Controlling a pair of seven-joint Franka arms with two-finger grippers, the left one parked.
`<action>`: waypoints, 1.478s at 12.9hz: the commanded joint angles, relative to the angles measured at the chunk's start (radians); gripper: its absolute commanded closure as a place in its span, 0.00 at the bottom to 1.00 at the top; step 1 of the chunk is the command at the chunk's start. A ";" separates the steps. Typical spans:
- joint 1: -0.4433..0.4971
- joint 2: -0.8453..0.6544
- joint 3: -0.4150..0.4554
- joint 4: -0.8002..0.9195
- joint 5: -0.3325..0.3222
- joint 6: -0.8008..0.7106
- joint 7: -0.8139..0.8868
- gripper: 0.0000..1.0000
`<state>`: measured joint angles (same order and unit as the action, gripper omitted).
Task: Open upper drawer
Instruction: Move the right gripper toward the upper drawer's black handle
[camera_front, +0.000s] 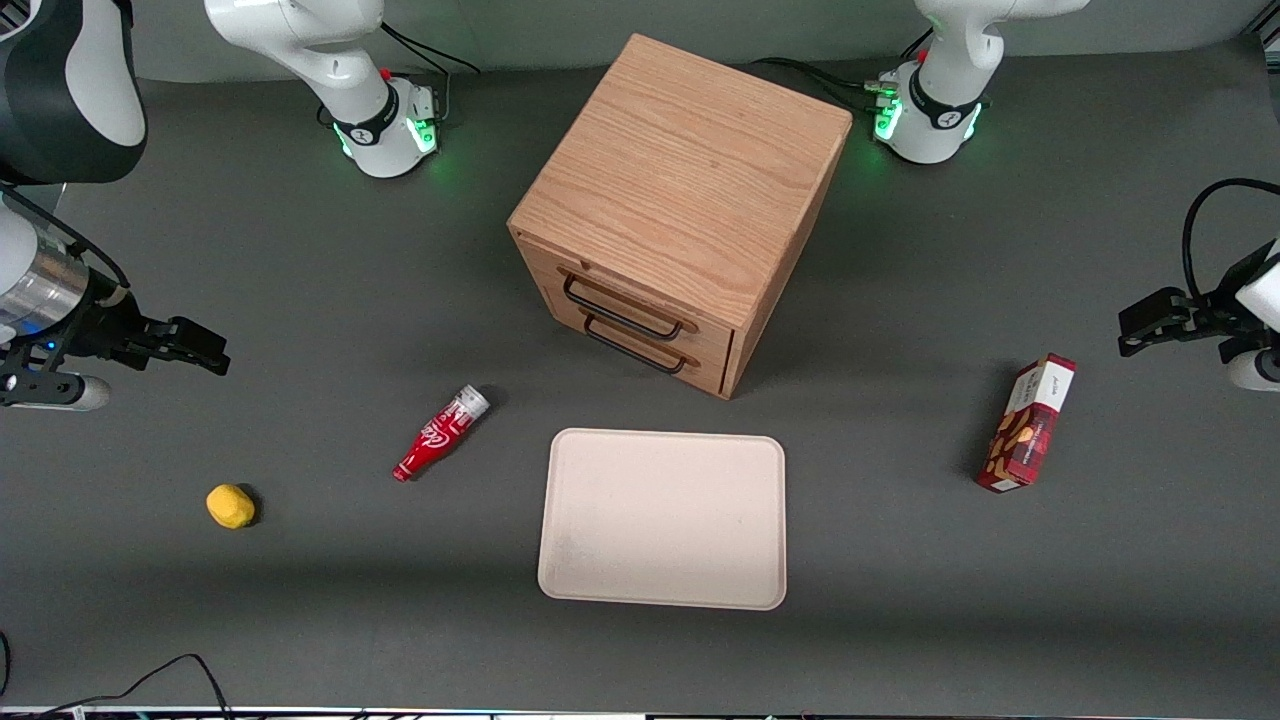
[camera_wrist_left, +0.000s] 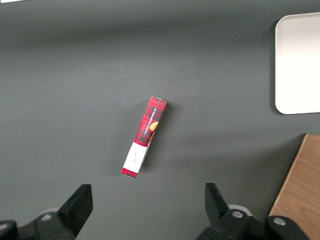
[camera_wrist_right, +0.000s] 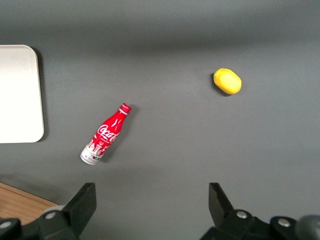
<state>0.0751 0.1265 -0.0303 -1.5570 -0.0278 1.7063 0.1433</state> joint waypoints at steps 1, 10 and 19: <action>0.009 0.015 -0.003 0.025 -0.011 -0.025 0.024 0.00; 0.038 0.102 0.217 0.181 -0.029 -0.111 0.009 0.00; 0.303 0.208 0.345 0.279 -0.023 -0.109 0.009 0.00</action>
<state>0.3016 0.2833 0.3309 -1.3522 -0.0381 1.6265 0.1437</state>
